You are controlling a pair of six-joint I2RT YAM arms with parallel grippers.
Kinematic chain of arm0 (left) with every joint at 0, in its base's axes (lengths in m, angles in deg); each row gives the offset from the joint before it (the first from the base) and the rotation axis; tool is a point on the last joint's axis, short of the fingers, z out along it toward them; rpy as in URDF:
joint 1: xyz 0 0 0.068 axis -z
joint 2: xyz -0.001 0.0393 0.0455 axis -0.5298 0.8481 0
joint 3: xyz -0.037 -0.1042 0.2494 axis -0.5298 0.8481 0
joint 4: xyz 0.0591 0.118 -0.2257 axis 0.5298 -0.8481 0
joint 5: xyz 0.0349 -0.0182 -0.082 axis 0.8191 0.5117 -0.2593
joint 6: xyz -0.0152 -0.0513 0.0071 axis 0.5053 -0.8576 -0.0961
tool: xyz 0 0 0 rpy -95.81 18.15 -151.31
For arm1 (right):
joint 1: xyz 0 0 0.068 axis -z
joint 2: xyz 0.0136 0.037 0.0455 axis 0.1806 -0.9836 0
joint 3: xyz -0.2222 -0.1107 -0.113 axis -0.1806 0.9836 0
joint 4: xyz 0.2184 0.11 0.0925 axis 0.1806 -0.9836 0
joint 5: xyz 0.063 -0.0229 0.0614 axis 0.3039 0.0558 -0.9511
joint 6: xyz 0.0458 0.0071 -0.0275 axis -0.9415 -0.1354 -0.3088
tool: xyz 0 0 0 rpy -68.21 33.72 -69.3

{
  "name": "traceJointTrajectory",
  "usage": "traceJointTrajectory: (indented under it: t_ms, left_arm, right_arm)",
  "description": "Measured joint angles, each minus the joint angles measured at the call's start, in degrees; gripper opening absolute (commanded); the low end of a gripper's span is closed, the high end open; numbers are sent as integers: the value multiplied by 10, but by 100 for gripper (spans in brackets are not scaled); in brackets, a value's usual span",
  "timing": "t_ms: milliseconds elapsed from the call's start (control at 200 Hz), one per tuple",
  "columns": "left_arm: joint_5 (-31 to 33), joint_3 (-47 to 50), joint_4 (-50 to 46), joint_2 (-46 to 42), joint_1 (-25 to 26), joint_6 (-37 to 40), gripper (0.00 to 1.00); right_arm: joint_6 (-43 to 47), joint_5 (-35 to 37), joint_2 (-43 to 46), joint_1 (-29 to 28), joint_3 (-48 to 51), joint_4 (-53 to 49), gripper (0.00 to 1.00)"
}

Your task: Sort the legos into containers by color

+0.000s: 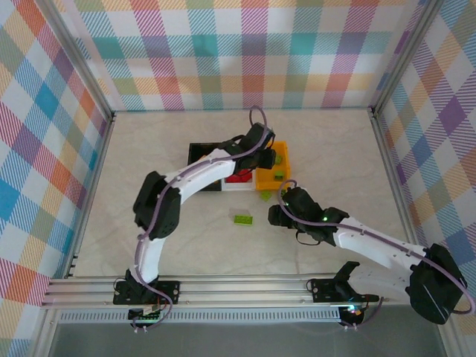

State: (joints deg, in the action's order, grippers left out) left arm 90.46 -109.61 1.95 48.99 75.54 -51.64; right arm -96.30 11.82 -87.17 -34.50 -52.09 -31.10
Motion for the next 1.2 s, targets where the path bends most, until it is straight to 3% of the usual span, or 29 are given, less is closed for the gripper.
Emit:
traceJointTrajectory:
  t_ms: [160, 300, 475, 505, 670, 910, 1060, 1200]
  left_arm:
    - [-12, -70, -42, 66, -5, 5, 61]
    - [-30, -91, -54, 68, -5, 1, 79]
    - [-48, 15, -14, -41, -5, -14, 93]
    - [-50, 48, -5, -76, -5, -17, 100]
    - [-45, 233, 52, -280, -5, -44, 100]
    - [58, 475, 32, -554, -5, -93, 100]
    - [112, 551, -21, -661, -11, -121, 100]
    - [141, 577, -70, -709, -17, -136, 100]
  right_arm:
    - [-3, -1, 7, 0, 1, -5, 76]
    - [11, -30, 0, 0, 1, 11, 75]
    - [52, -91, -66, -1, -7, 50, 75]
    - [59, -101, -85, -2, -14, 53, 75]
    - [97, -136, -187, -25, -84, 66, 74]
    - [146, -155, -336, -43, -201, 75, 73]
    - [164, -163, -401, -43, -242, 65, 70]
    - [165, -174, -405, -43, -242, 63, 66]
